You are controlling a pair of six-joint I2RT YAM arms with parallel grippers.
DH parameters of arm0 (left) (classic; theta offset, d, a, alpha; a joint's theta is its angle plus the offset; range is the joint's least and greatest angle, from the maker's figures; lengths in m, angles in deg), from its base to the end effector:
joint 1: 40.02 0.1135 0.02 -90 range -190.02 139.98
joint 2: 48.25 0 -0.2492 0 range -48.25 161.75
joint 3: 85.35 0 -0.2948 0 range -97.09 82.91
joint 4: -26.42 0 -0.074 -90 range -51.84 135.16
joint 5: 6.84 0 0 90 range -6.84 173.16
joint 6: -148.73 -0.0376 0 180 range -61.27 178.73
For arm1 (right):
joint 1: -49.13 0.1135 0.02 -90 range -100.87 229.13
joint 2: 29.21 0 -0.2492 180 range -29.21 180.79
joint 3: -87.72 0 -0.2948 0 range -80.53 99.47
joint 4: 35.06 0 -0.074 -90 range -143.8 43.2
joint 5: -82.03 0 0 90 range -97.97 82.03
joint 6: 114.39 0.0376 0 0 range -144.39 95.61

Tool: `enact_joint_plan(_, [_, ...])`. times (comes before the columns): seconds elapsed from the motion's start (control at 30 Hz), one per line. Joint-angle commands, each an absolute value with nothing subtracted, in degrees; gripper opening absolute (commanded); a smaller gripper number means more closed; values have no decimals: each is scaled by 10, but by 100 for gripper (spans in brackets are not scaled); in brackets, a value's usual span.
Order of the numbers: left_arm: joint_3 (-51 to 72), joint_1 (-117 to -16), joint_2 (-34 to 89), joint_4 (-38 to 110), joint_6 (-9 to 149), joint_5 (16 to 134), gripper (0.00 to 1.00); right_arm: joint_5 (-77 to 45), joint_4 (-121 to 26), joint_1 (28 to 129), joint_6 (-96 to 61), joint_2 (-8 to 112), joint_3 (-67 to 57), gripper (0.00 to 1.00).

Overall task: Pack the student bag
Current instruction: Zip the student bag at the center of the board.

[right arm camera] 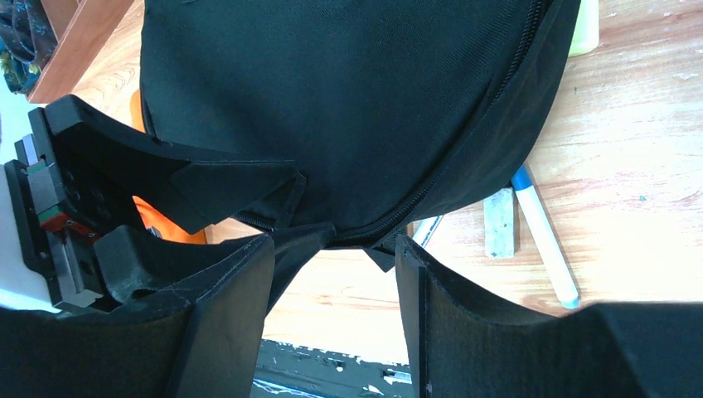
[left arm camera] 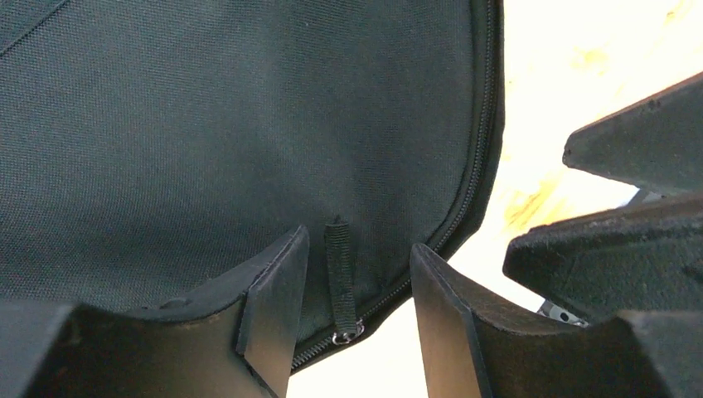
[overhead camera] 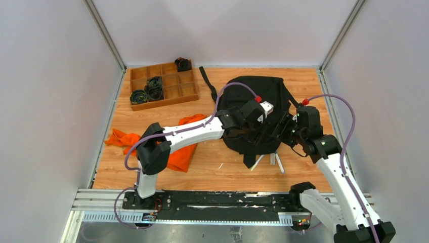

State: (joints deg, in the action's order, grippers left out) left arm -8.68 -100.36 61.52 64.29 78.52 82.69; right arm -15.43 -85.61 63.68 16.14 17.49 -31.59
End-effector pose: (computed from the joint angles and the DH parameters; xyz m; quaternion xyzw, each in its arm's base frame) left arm 0.2358 -0.4147 0.2370 0.3208 0.8639 -0.2528 0.2947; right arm 0.2161 0.0611 0.2998 0.1719 0.8751 0.2590 0.3710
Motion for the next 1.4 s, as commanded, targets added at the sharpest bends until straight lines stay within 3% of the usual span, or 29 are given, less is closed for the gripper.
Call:
enact_joint_plan(0.0, [-111,-1009,629,650,771,855,53,-142,-860,645,166,168,-322,60])
enact_joint_plan(0.13, [-107,-1010,626,647,777,865,36,-143,-857,645,166,171,-328,61])
enact_joint_plan(0.33, [-105,-1010,609,660,779,900,0,-146,-835,645,190,186,-352,69])
enact_joint_plan(0.73, [-36,-1009,512,631,782,920,0,-206,-668,645,320,228,-432,68])
enact_joint_plan(0.83, [-26,-1009,505,631,783,919,0,-206,-673,645,315,251,-426,54])
enact_joint_plan(0.87, [-23,-1009,502,630,783,918,0,-205,-672,645,316,255,-427,41])
enact_joint_plan(0.93, [-13,-1010,496,628,782,924,0,-201,-672,645,318,253,-431,5])
enact_joint_plan(0.97, [-7,-1009,490,628,780,932,0,-196,-675,645,318,249,-433,0])
enact_joint_plan(1.37, [96,-914,411,583,723,991,0,-148,-736,635,288,179,-463,0])
